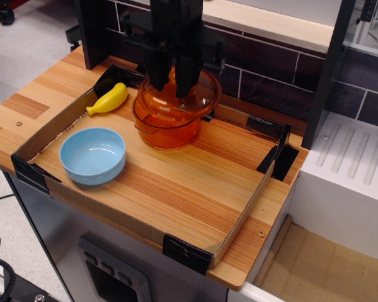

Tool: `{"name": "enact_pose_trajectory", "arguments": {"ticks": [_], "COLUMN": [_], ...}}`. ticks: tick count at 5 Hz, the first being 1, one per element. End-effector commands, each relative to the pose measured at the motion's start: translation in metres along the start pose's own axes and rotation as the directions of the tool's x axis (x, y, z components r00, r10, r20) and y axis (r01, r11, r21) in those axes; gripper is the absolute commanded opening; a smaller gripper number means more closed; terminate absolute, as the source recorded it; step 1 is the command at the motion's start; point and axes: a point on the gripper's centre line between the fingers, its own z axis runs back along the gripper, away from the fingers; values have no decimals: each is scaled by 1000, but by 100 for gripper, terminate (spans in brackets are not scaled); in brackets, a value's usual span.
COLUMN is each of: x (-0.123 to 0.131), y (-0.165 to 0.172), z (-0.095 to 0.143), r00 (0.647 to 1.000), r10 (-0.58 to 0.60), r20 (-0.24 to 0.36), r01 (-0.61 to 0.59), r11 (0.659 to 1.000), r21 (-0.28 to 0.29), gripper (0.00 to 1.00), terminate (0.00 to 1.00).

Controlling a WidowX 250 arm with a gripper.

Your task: Take lid off pot

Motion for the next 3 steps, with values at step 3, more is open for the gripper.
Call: {"name": "enact_pose_trajectory", "arguments": {"ticks": [3], "x": [-33], "y": [-18], "z": [-50], "r00": [988], "r10": [-154], "r20": [-5], "r01": [154], "r11": [985], "r21": [81], "gripper": [0], "terminate": [0]}}
